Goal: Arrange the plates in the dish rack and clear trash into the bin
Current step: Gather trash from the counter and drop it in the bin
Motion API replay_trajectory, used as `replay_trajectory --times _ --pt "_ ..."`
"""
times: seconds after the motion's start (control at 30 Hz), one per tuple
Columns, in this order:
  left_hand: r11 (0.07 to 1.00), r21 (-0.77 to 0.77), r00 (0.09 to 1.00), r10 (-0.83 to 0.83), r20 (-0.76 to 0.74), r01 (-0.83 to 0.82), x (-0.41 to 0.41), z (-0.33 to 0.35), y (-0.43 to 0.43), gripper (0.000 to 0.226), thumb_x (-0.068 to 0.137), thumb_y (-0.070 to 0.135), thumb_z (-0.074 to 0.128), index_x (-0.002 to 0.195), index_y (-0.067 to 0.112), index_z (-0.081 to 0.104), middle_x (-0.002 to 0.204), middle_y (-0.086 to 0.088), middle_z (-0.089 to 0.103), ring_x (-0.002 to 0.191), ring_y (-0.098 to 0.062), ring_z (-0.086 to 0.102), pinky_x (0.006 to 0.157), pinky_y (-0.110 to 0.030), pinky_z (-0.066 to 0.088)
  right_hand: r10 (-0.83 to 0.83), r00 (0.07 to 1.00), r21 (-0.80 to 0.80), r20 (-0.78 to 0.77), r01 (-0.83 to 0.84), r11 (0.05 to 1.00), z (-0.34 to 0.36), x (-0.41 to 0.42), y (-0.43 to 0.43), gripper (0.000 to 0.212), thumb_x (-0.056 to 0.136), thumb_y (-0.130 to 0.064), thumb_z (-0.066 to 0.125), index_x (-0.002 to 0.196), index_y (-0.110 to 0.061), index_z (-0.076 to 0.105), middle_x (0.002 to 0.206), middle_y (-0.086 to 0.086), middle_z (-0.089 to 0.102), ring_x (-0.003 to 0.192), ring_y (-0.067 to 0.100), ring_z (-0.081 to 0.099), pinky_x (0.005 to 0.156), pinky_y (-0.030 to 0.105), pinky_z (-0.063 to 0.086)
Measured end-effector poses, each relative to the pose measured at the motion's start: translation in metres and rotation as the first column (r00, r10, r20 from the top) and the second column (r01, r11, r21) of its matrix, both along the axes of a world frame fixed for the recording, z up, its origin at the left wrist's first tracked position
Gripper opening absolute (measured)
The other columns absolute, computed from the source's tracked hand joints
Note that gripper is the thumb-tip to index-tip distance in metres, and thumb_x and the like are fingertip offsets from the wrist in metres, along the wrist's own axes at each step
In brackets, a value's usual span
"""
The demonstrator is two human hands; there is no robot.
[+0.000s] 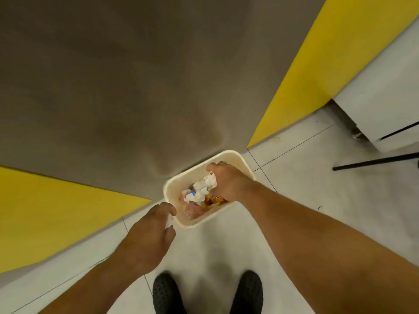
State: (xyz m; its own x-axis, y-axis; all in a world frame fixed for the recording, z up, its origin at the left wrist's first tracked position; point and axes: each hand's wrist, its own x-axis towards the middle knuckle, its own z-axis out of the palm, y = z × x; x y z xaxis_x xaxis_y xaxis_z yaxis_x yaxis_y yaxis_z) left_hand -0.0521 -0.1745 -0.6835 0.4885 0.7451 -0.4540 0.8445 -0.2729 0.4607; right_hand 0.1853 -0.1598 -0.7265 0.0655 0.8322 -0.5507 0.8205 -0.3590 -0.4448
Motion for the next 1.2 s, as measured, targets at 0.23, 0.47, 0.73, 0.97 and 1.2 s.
replay_trajectory --times 0.23,0.47,0.73,0.97,1.2 --pt "0.990 -0.079 0.992 -0.120 -0.029 0.118 0.051 -0.043 0.027 0.055 0.072 0.063 0.034 0.119 0.037 0.025 0.092 0.005 0.047 0.078 -0.018 0.045 0.066 -0.030 0.038 0.019 1.000 0.038 0.013 -0.019 0.999 0.007 0.022 -0.021 0.057 0.081 -0.033 0.070 0.134 -0.025 0.047 0.131 -0.003 0.048 0.115 0.019 0.050 0.091 0.029 0.044" --pt "0.957 -0.100 0.928 -0.287 -0.238 0.271 0.097 -0.136 0.056 0.076 0.077 0.047 0.065 0.142 0.032 0.029 0.141 0.001 0.040 0.124 -0.023 0.044 0.101 -0.035 0.043 -0.031 0.999 0.136 0.030 0.026 0.990 0.026 0.031 -0.054 0.043 0.087 -0.038 0.062 0.128 -0.028 0.053 0.124 -0.007 0.053 0.107 0.015 0.053 0.088 0.026 0.045" --pt "0.988 0.123 0.990 -0.100 0.099 0.087 0.081 -0.039 0.037 0.041 0.085 0.047 0.053 0.119 0.026 0.062 0.122 0.009 0.056 0.108 -0.013 0.055 0.092 -0.027 0.043 -0.191 0.979 0.186 -0.072 0.201 0.962 0.072 0.036 -0.064 0.039 0.086 -0.040 0.061 0.123 -0.027 0.057 0.120 -0.004 0.057 0.105 0.013 0.053 0.089 0.026 0.044" --pt "0.967 0.195 0.912 -0.224 0.344 0.164 0.086 0.180 0.041 0.035 0.084 0.057 0.050 0.109 0.034 0.060 0.103 0.022 0.057 0.098 0.001 0.053 0.084 -0.017 0.041 -0.236 0.965 0.325 -0.116 0.262 0.909 0.220 0.041 -0.069 0.041 0.083 -0.048 0.062 0.120 -0.031 0.058 0.122 -0.010 0.058 0.113 0.011 0.049 0.092 0.023 0.040" --pt "0.946 0.249 0.840 -0.303 0.449 0.208 0.090 0.367 0.019 0.035 0.083 0.059 0.049 0.106 0.035 0.062 0.104 0.025 0.057 0.098 -0.003 0.057 0.081 -0.028 0.049 -0.295 0.927 0.455 -0.234 0.372 0.809 0.401 0.053 -0.086 0.036 0.081 -0.053 0.063 0.110 -0.032 0.062 0.109 -0.017 0.059 0.102 0.001 0.053 0.084 0.020 0.044"
